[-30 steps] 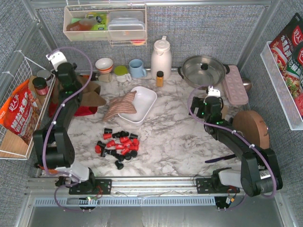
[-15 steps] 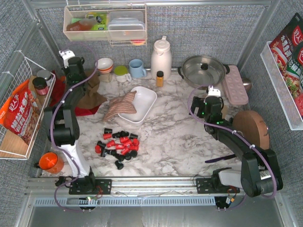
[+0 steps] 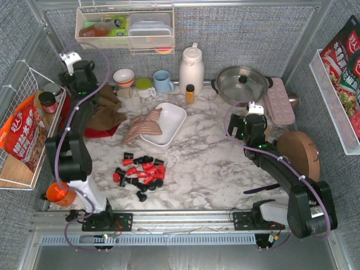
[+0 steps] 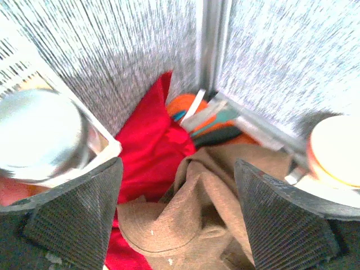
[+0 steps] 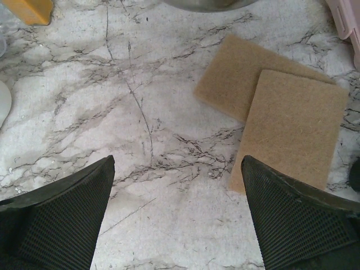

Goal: Mix the coffee capsules in the storage basket

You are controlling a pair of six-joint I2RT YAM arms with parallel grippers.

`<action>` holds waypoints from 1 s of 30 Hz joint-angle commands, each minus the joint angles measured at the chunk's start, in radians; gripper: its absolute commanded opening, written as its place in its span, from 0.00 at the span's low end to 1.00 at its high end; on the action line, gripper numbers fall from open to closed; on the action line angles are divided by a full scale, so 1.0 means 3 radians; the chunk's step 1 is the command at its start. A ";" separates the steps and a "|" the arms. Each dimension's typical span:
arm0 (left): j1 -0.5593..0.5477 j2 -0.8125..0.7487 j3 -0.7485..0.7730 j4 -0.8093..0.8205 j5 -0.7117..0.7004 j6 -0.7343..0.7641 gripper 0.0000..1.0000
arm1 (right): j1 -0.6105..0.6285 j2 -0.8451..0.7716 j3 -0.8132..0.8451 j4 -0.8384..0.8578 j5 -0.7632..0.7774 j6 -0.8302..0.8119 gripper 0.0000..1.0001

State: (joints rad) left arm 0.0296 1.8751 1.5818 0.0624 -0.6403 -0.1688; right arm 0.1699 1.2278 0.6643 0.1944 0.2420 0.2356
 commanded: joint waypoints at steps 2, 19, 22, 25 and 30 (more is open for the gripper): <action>-0.0051 -0.0615 -0.0193 0.0145 0.0544 0.0157 0.90 | 0.0001 -0.0084 0.0019 -0.0043 0.0043 0.0002 0.99; -0.0999 -0.2103 -0.1547 -0.0448 0.1700 0.0351 0.89 | 0.0074 -0.0774 -0.0298 -0.0350 -0.0175 0.0226 0.99; -0.1081 -0.2096 -0.1830 -0.0595 0.2043 0.0501 0.89 | 0.0110 -0.0858 -0.0386 -0.0323 -0.0163 0.0277 0.99; -0.1095 -0.2091 -0.2135 -0.0477 0.2016 0.0561 0.89 | 0.0133 -0.0823 -0.0413 -0.0260 -0.0170 0.0272 0.99; -0.1096 -0.2009 -0.2336 -0.0280 0.1899 0.0550 0.88 | 0.0139 -0.0726 -0.0328 -0.0336 -0.0144 0.0238 0.99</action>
State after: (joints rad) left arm -0.2981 1.2510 0.8974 -0.0826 -0.0776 -0.0216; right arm 0.2096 0.9970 0.5495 0.0917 0.1970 0.3031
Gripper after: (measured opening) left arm 0.887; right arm 0.992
